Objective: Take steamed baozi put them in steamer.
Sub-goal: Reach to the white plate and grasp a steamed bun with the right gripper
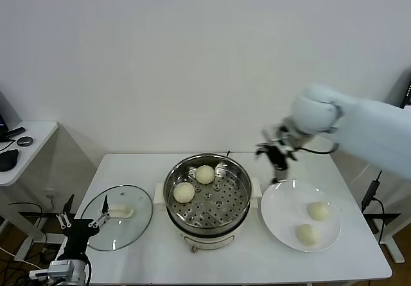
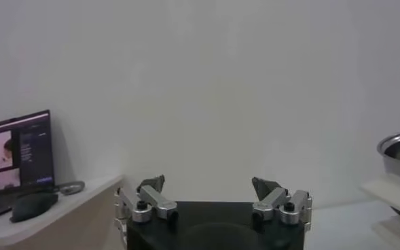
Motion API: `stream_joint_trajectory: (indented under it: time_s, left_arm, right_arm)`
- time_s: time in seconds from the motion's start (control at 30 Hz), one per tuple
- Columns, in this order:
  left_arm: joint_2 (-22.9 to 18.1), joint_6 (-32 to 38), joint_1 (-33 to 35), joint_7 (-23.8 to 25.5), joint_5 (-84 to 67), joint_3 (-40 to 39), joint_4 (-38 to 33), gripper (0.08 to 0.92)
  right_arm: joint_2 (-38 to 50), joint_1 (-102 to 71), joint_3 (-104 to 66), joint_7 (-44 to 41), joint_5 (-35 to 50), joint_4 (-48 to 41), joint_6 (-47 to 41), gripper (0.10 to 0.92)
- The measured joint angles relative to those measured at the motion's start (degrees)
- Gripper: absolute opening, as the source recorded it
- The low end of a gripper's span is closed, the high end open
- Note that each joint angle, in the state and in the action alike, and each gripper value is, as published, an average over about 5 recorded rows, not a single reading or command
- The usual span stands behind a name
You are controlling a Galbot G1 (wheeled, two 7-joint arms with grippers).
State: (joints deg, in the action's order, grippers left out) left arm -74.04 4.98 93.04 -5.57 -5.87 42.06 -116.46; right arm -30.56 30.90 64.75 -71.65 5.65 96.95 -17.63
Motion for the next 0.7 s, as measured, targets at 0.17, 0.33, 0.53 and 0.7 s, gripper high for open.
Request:
stream_joint_trajectory:
  time_s: [0.17,0.33,0.53,0.7]
  left_arm:
    - [-0.1,0.1,0.0,0.2,0.4,-0.4,0.0,0.823]
    - [-0.3,0.2,0.4,0.3,0.8,-0.4,0.0,0.823]
    - [-0.5,0.4,0.8,0.4,1.1,-0.1,0.0,0.823]
    - [-0.8,0.5,1.2,0.4,1.3,0.4,-0.1,0.823]
  right_arm:
    - [6.8,-6.4,-2.8,-0.7,-4.7,1.2,2.5,0.823]
    - [11.3,-15.1,-7.4,-0.4,-8.2,2.2,3.3,0.823]
    - [13.8,-27.5,-15.1,1.8,-11.4,1.9,3.6,0.823]
    - [13.1,-35.0,-20.2,4.3,-12.5,1.0,3.2,0.823]
